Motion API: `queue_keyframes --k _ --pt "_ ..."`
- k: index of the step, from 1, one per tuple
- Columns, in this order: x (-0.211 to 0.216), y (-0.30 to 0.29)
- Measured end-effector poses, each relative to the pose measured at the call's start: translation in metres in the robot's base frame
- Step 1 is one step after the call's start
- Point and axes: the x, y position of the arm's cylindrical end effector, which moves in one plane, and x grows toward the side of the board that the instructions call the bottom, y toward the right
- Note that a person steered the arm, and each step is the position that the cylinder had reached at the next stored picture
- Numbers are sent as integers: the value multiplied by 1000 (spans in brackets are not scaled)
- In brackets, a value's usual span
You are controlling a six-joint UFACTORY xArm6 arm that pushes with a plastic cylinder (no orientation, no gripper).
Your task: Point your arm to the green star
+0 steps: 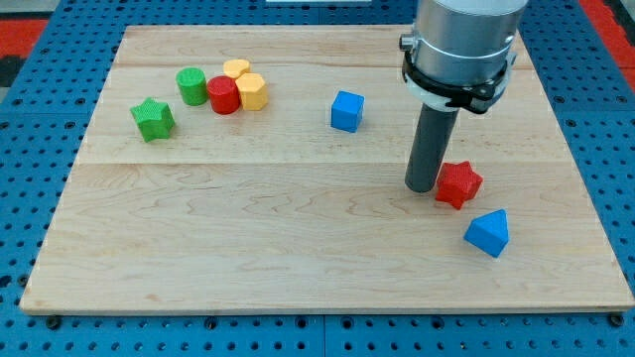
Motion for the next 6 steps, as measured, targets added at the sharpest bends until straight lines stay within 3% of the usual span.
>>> queue_keyframes --k 1,2,4,5,6 --pt "0 26" --pt "-6 -7" --pt "-55 -235" --pt "-94 -275" --pt "-113 -158"
